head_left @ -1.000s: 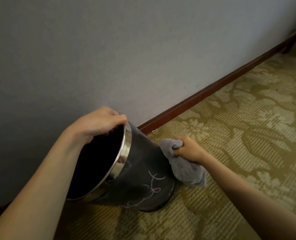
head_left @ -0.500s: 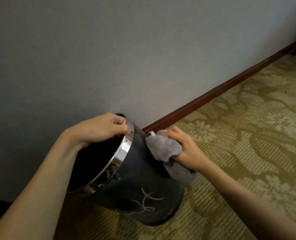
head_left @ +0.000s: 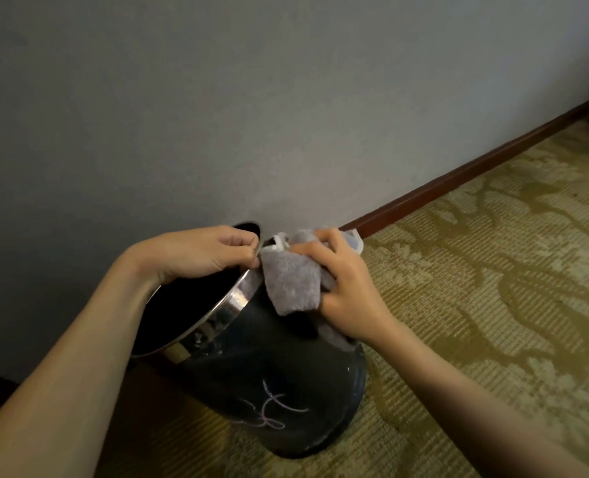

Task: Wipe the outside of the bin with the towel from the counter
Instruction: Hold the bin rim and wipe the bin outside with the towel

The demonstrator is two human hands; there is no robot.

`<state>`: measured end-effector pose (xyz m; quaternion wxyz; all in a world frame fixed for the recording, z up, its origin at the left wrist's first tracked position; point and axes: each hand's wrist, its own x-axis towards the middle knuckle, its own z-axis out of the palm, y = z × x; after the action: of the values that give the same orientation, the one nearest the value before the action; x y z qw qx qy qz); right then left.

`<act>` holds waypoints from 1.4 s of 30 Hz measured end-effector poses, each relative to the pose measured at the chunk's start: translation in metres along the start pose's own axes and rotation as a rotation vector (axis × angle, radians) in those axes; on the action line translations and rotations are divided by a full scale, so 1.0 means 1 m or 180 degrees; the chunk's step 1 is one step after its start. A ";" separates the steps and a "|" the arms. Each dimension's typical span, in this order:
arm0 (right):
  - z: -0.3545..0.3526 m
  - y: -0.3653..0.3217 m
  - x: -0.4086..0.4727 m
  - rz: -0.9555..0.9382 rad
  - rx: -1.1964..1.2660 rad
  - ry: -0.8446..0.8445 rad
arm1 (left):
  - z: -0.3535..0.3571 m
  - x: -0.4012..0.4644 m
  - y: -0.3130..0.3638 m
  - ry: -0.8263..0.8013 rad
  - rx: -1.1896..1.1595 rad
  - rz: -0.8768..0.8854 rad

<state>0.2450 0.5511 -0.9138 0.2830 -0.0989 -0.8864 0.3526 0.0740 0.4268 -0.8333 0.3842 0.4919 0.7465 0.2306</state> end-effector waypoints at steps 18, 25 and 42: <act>0.007 0.002 -0.015 0.0453 0.0471 0.0377 | -0.007 -0.009 0.007 -0.0368 0.0421 -0.0115; 0.002 0.025 -0.082 0.0565 0.0663 -0.0007 | 0.005 -0.015 0.016 -0.0575 0.0763 0.0082; 0.013 -0.001 -0.035 0.0810 0.0708 0.0261 | -0.004 -0.051 -0.001 0.0419 0.1502 0.0001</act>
<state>0.2662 0.5292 -0.9360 0.2812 -0.1927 -0.8100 0.4772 0.0816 0.3800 -0.8143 0.2092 0.5520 0.8031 0.0815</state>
